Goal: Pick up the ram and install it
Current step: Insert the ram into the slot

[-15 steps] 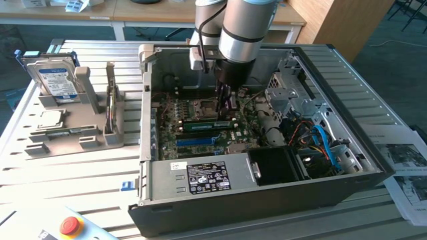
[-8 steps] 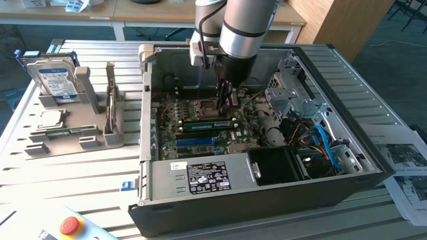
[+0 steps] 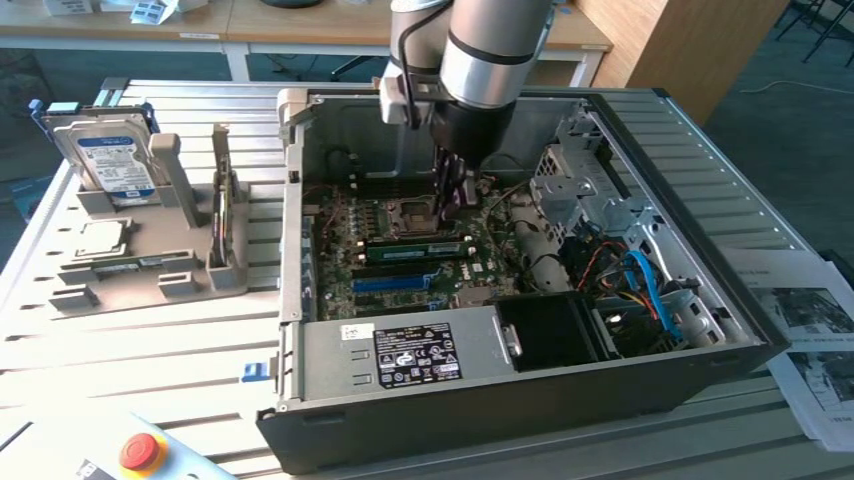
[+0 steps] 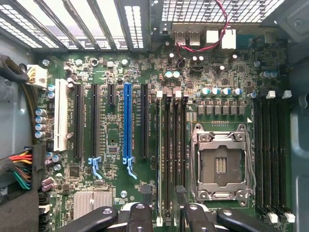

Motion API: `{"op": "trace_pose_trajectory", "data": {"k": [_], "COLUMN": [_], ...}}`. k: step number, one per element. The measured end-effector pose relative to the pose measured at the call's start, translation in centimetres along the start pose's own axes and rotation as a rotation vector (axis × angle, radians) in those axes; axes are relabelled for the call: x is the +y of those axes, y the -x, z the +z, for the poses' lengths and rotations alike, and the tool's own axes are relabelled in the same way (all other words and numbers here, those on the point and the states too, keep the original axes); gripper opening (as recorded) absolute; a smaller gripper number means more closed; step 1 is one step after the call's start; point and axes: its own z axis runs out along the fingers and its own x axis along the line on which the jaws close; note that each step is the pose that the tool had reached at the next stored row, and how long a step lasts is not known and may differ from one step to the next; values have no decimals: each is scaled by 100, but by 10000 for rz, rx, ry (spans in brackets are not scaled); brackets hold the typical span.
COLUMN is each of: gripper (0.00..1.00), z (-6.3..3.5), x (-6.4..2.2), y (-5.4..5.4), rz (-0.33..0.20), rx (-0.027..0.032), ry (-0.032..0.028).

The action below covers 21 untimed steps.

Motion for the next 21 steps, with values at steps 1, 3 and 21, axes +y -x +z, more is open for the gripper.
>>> {"op": "trace_pose_trajectory", "data": {"k": [1,3,21], "gripper": [31,31,31], "z": [-9,-29,-221], "x": [0,1,10], "y": [0,0,2], "rz": [0,0,0], "rx": [0,1,1], "ry": [0,1,0]}}
